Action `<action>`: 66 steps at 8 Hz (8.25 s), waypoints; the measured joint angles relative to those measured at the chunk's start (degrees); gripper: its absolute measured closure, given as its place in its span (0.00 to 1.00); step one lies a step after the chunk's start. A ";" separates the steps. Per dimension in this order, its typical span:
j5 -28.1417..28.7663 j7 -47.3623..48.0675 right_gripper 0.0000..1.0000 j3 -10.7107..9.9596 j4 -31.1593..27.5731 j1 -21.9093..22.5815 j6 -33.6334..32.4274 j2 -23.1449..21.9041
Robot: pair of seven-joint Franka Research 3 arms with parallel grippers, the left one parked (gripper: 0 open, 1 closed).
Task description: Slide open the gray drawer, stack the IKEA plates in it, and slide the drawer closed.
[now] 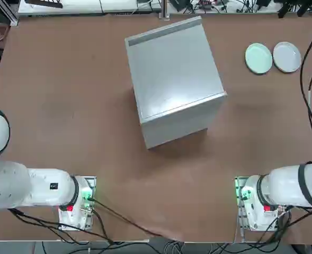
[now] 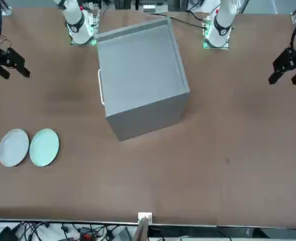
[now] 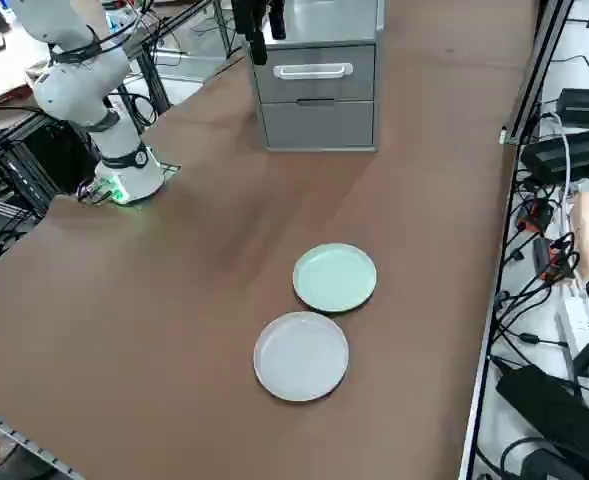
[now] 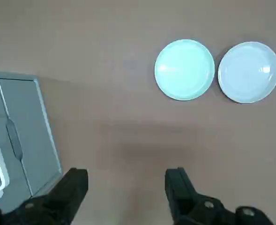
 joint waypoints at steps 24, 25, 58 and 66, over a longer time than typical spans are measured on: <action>20.75 -0.34 0.00 2.51 -25.87 19.08 31.20 4.63; 20.73 -0.44 0.00 2.43 -25.85 19.15 31.20 4.69; 15.60 -18.76 0.00 0.81 -21.62 -2.78 22.12 9.37; 11.77 -21.54 0.00 1.06 -2.92 -10.27 13.07 14.88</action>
